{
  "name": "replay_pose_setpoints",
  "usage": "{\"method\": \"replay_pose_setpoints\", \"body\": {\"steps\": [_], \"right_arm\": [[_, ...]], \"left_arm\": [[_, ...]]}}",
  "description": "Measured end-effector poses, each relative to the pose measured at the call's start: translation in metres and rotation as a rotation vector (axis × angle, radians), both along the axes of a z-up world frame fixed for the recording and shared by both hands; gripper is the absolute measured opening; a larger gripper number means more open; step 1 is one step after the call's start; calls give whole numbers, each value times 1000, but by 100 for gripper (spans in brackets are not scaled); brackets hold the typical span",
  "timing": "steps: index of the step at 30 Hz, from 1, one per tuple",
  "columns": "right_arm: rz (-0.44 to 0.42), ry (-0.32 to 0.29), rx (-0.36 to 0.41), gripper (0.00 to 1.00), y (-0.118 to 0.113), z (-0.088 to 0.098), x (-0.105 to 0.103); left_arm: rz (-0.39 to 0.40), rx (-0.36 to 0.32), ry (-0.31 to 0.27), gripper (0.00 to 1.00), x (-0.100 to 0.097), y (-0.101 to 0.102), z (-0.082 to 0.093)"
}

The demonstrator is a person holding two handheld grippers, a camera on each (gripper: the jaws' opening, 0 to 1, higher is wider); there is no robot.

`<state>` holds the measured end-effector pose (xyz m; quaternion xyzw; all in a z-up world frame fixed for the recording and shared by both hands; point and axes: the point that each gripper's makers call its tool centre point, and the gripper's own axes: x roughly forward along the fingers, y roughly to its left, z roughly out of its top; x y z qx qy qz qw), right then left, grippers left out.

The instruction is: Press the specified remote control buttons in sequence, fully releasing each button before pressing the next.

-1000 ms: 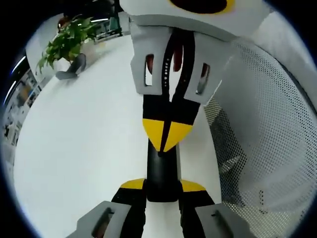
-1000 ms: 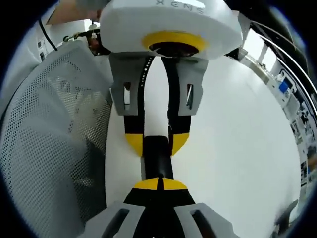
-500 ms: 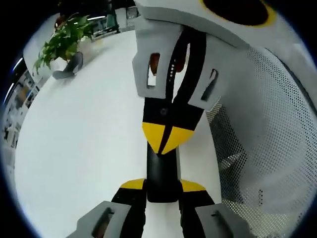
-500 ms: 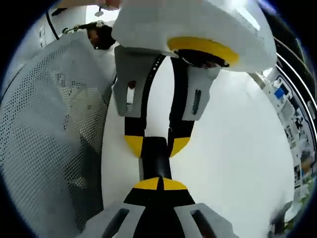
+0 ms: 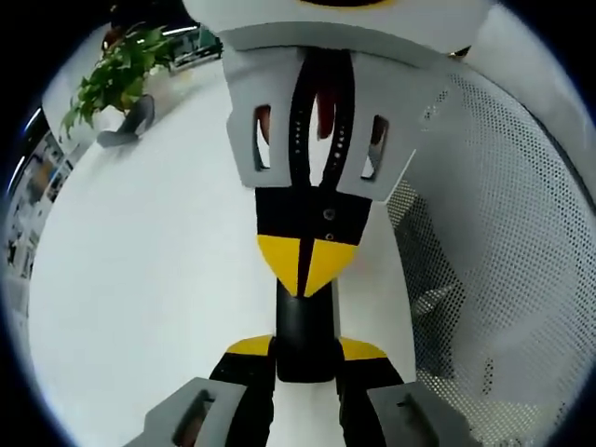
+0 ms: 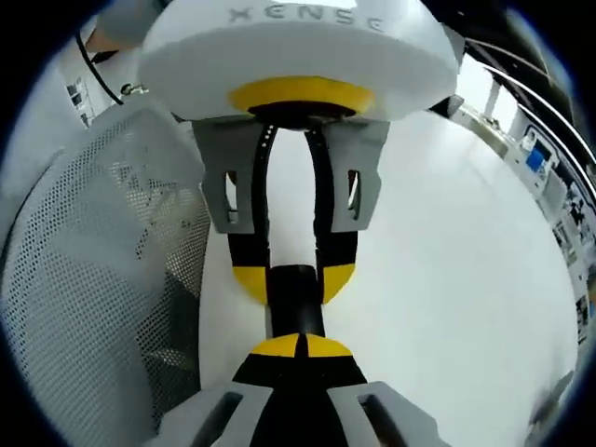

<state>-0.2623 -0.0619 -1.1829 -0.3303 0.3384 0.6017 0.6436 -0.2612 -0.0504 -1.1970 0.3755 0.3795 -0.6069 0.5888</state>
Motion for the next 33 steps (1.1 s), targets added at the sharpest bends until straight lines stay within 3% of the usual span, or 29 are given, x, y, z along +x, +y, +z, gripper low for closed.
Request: {"method": "replay_pose_setpoints", "body": {"steps": [9,15,18,22,25,29,33], "right_arm": [[-12,-10,-35,0,6,-2,0],[-35,-48,21,0,4,-1,0],[-67,-35,74,0,4,1,1],[-73,-32,91,1,6,2,-4],[-52,-41,92,5,6,2,-7],[-137,-10,124,12,1,1,-4],[-146,-18,140,19,-8,-1,-2]], "left_arm": [[12,-2,-4,24,0,0,0],[19,-16,-5,24,0,0,0],[27,-27,-6,24,0,0,0],[10,-10,-15,24,0,-1,0],[10,9,-8,24,0,-2,1],[17,17,-15,24,-1,0,1],[39,12,-13,24,-1,0,2]]}}
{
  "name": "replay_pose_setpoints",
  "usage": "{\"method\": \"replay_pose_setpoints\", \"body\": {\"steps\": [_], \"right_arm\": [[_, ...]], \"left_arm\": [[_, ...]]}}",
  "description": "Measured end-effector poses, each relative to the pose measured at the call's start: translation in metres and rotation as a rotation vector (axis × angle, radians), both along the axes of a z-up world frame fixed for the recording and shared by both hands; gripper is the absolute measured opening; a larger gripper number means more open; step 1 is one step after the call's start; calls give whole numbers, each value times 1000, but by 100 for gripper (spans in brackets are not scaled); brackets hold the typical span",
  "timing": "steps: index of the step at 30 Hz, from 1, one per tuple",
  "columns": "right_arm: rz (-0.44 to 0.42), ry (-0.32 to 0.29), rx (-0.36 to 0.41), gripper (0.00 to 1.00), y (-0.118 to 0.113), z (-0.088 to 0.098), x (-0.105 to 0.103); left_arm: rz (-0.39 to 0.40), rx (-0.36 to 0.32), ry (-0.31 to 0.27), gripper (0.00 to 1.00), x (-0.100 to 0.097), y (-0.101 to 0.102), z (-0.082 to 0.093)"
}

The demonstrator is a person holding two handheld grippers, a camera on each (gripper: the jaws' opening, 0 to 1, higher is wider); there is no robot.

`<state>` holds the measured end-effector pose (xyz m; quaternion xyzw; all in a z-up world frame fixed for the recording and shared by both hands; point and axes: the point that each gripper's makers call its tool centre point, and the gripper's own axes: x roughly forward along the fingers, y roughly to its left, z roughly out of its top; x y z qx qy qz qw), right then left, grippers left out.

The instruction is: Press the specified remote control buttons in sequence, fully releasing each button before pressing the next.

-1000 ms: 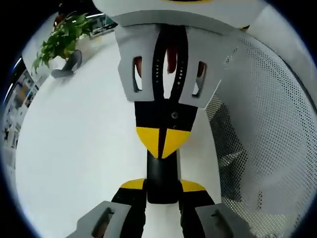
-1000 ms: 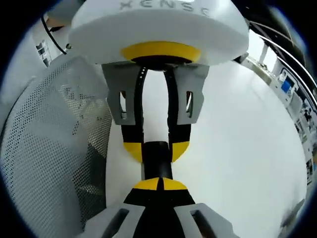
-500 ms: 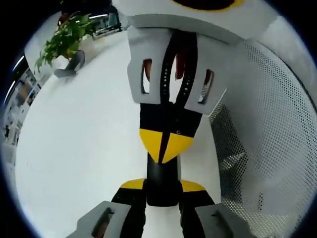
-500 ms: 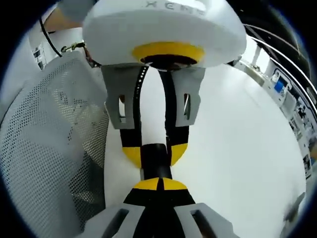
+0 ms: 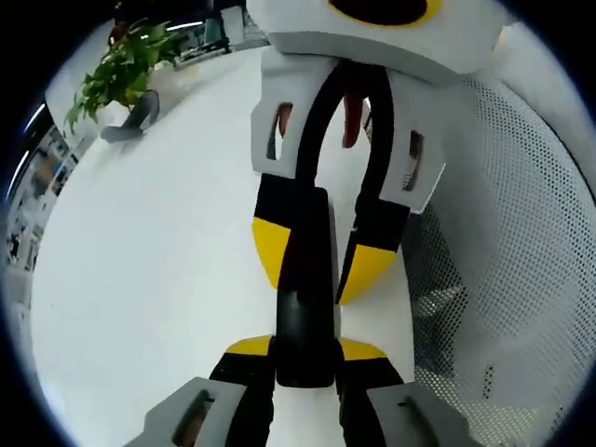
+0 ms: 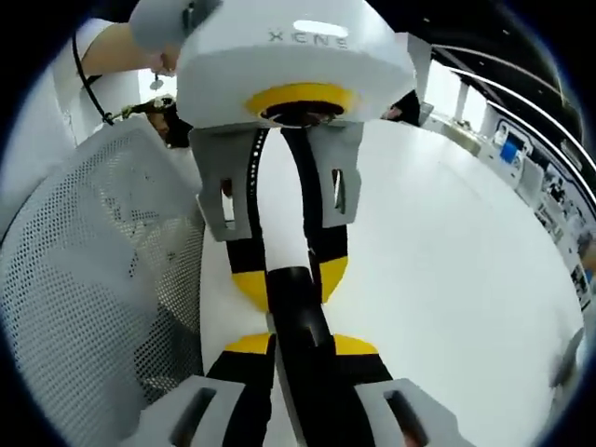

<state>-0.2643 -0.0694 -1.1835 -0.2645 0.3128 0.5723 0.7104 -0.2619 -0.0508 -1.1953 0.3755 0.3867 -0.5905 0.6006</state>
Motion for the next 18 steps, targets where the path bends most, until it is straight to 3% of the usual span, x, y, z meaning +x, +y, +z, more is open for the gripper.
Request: {"method": "replay_pose_setpoints", "body": {"steps": [5,8,9,10,18], "right_arm": [[-57,28,-14,27,-13,-5,9],[-60,52,-25,27,-15,-11,8],[-23,25,-10,27,-10,-9,8],[-50,42,-24,27,-12,-10,7],[40,-34,-69,22,-10,-9,1]], "left_arm": [[36,-4,7,24,1,-1,0],[40,-9,3,24,1,-1,1],[44,-10,3,24,0,-1,1],[44,-12,2,24,1,-1,1],[68,-40,-4,24,1,0,1]]}}
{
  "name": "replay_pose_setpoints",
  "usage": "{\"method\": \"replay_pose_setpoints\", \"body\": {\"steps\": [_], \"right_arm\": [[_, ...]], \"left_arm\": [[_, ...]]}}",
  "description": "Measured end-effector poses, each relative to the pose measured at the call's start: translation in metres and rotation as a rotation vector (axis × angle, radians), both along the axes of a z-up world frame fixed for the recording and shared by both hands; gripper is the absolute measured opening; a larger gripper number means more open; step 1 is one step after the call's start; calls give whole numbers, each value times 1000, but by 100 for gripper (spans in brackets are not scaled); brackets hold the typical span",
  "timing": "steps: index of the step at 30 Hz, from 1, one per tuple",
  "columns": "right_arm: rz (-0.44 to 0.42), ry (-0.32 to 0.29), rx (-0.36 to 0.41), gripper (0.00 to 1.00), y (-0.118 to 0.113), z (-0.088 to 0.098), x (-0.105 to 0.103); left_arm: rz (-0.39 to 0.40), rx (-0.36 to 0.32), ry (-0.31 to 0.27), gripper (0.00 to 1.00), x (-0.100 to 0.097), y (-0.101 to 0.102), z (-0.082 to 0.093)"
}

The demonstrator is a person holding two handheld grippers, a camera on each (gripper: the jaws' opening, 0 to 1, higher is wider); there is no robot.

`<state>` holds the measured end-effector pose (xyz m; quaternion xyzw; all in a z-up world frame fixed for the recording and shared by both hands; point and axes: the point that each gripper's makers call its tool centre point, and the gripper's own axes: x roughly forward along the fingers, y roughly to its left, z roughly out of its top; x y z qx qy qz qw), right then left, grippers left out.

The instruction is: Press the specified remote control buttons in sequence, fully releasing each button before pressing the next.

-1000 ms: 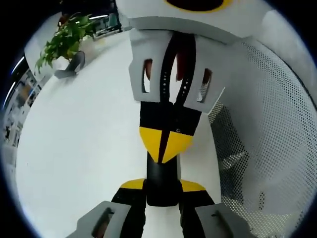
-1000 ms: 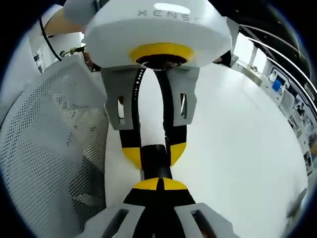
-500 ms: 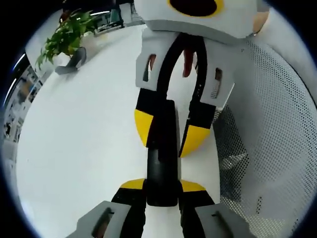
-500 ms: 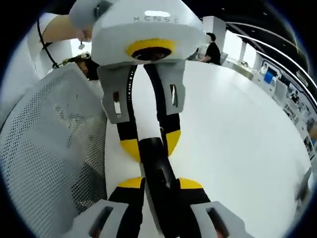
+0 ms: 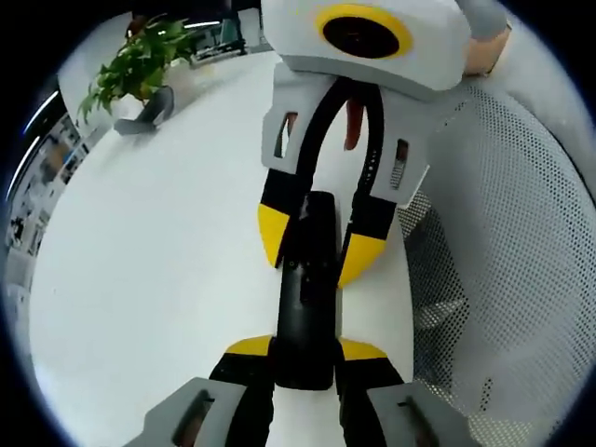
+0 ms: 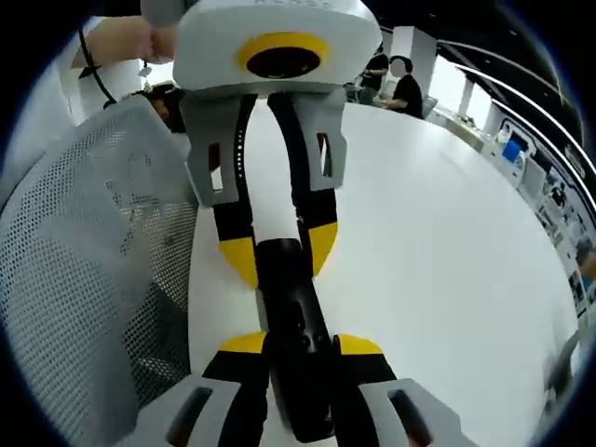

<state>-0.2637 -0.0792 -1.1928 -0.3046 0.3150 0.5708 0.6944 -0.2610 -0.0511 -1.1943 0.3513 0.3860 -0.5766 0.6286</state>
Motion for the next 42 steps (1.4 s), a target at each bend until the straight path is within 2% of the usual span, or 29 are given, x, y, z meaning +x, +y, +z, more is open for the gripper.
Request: {"method": "replay_pose_setpoints", "body": {"steps": [8,10,16,18,20,21,23,25,28,31,33,39,42], "right_arm": [[9,2,0,20,-2,0,-3],[-10,35,14,20,-3,0,-6],[-11,35,3,20,-5,0,-9],[-22,40,5,20,-7,0,-8],[-34,42,4,20,-8,0,-7],[-41,43,4,20,-10,0,-6],[-88,59,10,20,-14,0,-4],[-104,53,11,20,-18,0,-1],[-121,61,25,20,-20,0,1],[-117,58,25,20,-18,-1,0],[-119,58,27,20,-18,-1,0],[-130,70,41,21,-18,0,1],[-138,76,49,21,-18,-1,1]], "left_arm": [[61,-20,-26,26,2,1,1],[103,-37,-42,27,3,2,1],[243,-93,-52,29,3,6,5],[295,-126,-29,29,3,8,9],[366,-159,33,35,-1,12,12],[396,-165,37,40,0,16,12],[410,-189,36,43,0,23,16],[450,-223,24,45,1,28,23],[524,-319,8,51,4,28,38],[567,-368,-21,54,6,28,49],[583,-389,-58,55,7,29,58],[691,-553,-142,58,18,30,94],[743,-597,-194,59,23,38,108]]}}
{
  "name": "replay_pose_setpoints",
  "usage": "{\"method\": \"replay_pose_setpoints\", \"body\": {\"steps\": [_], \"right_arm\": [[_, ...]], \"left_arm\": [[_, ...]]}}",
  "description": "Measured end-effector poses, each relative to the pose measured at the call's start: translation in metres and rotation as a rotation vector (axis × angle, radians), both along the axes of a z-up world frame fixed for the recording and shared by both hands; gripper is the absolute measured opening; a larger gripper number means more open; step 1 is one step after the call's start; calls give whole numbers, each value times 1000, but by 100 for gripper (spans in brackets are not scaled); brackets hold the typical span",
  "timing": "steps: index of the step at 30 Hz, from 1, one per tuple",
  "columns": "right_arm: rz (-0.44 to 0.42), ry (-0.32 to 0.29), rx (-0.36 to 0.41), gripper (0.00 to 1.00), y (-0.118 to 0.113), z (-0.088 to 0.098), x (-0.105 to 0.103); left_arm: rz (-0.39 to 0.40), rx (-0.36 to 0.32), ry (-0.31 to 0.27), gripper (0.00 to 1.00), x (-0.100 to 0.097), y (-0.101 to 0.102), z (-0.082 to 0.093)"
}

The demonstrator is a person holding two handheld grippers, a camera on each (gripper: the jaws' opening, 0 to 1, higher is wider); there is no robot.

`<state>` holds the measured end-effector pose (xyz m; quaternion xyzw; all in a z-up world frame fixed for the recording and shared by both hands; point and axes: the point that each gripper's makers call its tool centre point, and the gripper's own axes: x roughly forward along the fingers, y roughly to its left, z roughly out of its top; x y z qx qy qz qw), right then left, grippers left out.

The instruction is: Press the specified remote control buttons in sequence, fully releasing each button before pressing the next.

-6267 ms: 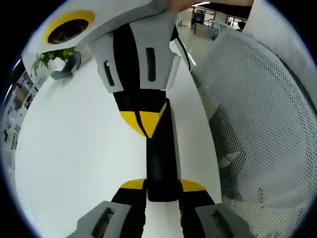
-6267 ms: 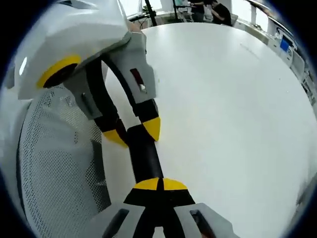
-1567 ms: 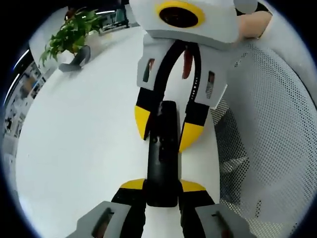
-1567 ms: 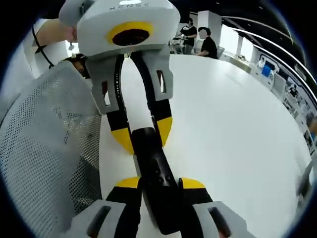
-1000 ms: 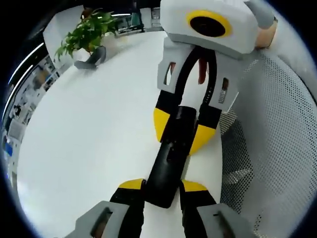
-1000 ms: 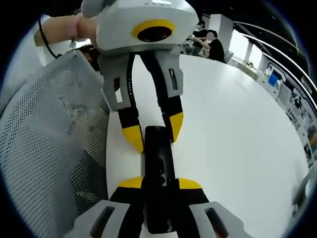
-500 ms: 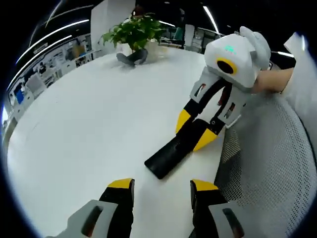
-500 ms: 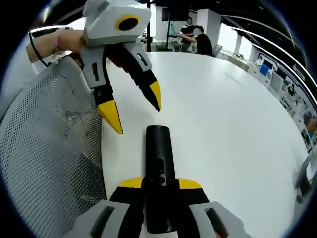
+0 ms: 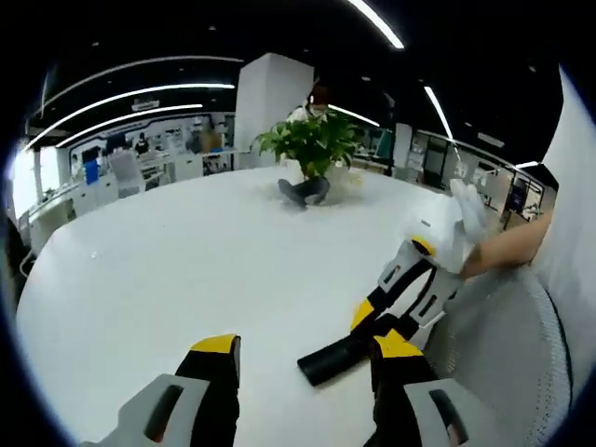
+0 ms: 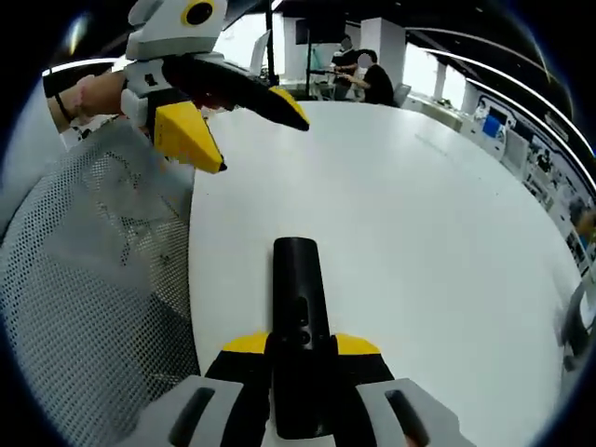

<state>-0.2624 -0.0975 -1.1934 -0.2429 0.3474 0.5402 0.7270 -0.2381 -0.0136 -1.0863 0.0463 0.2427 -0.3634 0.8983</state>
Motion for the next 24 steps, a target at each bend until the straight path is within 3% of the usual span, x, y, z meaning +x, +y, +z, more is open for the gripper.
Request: {"method": "replay_pose_setpoints", "body": {"steps": [4,8,16,19,21,24], "right_arm": [[-4,1,4,21,0,0,0],[-6,5,8,21,0,0,1],[-6,7,19,21,1,0,1],[-4,5,19,21,1,0,1],[-4,7,22,21,1,0,1],[3,2,24,21,2,0,1]], "left_arm": [[64,-58,-53,62,3,8,17],[110,-151,-60,70,3,10,30],[178,-247,-103,83,2,19,39],[207,-279,-211,88,3,25,52],[233,-345,-248,91,3,27,63],[265,-365,-282,92,3,33,73]]}}
